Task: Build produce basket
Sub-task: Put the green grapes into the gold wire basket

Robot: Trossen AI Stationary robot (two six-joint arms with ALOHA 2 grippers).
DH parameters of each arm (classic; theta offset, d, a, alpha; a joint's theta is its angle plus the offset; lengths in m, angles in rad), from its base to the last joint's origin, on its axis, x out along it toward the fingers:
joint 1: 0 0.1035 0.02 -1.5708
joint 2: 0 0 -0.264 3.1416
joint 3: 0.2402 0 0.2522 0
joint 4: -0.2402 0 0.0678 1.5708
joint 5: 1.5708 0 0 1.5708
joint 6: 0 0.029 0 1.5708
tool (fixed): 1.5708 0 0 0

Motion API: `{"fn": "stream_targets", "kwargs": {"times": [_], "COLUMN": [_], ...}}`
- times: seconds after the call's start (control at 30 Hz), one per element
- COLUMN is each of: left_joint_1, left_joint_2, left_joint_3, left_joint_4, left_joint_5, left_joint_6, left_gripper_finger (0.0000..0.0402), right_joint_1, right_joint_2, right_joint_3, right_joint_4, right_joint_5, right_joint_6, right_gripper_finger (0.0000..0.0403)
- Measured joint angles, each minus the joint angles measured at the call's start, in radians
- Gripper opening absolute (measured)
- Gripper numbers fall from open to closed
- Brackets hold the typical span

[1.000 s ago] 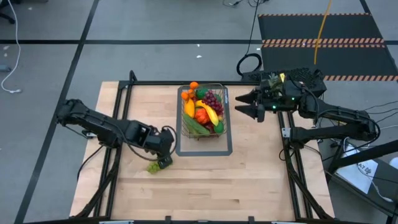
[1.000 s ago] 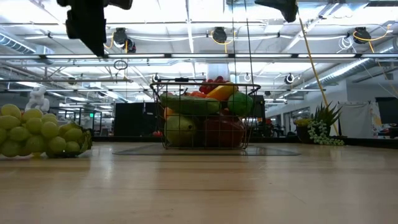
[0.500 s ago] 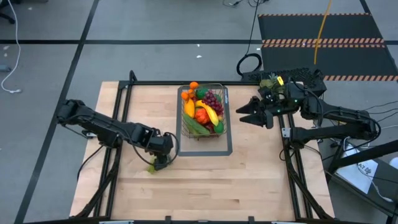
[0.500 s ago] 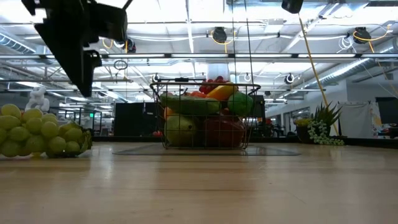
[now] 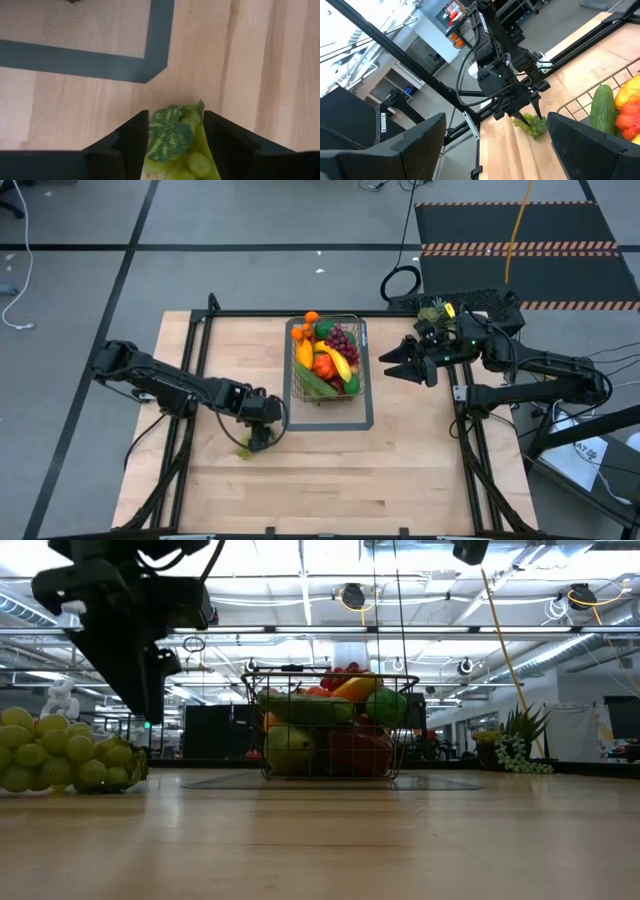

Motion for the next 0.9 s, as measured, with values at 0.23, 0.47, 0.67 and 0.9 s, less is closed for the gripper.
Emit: {"fn": "stream_targets", "kwargs": {"times": [0.23,0.47,0.67,0.9], "left_joint_1": [0.006,0.008,0.011,0.011], "left_joint_2": [0.0,0.005,0.042,0.089], "left_joint_3": [-0.067,-0.094,-0.117,-0.117], "left_joint_4": [0.135,0.167,0.209,0.241], "left_joint_5": [0.03,0.036,0.053,0.053], "left_joint_6": [-0.008,-0.004,-0.016,-0.039], "left_gripper_finger": [0.0169,0.0168,0.0168,0.0168], "right_joint_1": [0.0,0.0,0.0,0.0], "right_joint_2": [0.0,0.0,0.0,0.0], "right_joint_3": [0.0,0.0,0.0,0.0], "right_joint_4": [-0.004,-0.005,-0.005,-0.005], "right_joint_5": [0.029,0.032,0.066,0.077], "right_joint_6": [-0.002,-0.007,-0.025,-0.025], "right_gripper_finger": [0.0341,0.0341,0.0341,0.0341]}}
